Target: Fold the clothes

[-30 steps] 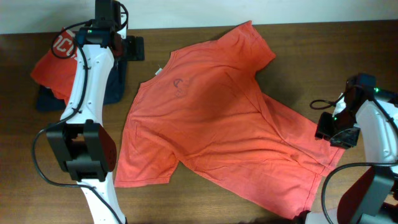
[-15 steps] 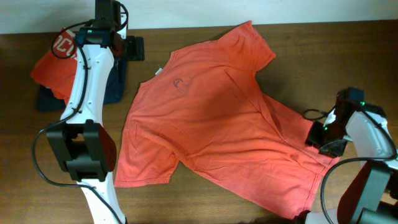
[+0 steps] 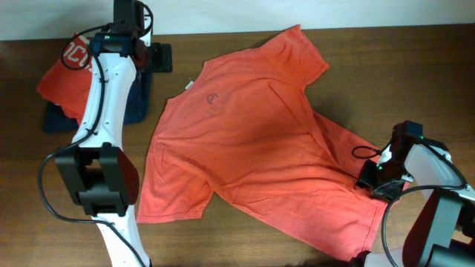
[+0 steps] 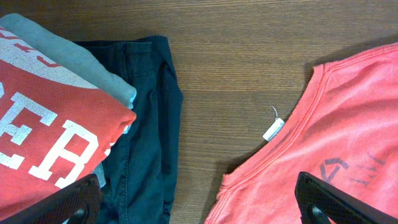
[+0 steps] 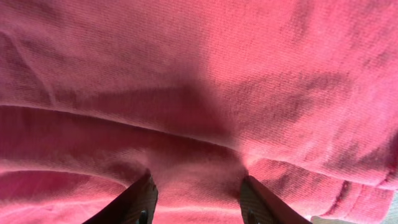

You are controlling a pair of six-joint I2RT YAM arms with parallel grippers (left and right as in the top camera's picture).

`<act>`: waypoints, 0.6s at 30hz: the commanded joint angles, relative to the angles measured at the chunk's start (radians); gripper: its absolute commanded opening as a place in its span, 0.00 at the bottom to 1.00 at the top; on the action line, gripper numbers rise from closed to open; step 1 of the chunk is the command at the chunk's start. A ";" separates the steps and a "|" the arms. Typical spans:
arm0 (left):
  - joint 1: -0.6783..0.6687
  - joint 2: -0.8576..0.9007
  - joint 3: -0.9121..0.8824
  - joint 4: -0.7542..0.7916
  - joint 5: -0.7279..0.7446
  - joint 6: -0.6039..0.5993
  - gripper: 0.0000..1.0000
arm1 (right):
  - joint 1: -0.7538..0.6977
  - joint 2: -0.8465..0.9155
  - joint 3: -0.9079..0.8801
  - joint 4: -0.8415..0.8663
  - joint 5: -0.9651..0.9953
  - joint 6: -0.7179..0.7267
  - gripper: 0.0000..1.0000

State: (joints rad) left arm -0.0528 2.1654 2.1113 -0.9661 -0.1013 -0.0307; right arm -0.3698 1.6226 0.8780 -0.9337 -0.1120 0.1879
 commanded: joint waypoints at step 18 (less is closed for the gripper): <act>0.001 -0.020 0.012 0.000 0.008 -0.003 1.00 | 0.063 -0.001 0.179 -0.100 -0.177 -0.138 0.49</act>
State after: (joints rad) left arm -0.0528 2.1654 2.1113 -0.9657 -0.1017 -0.0307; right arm -0.3531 1.6238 1.0409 -1.0504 -0.1806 0.1436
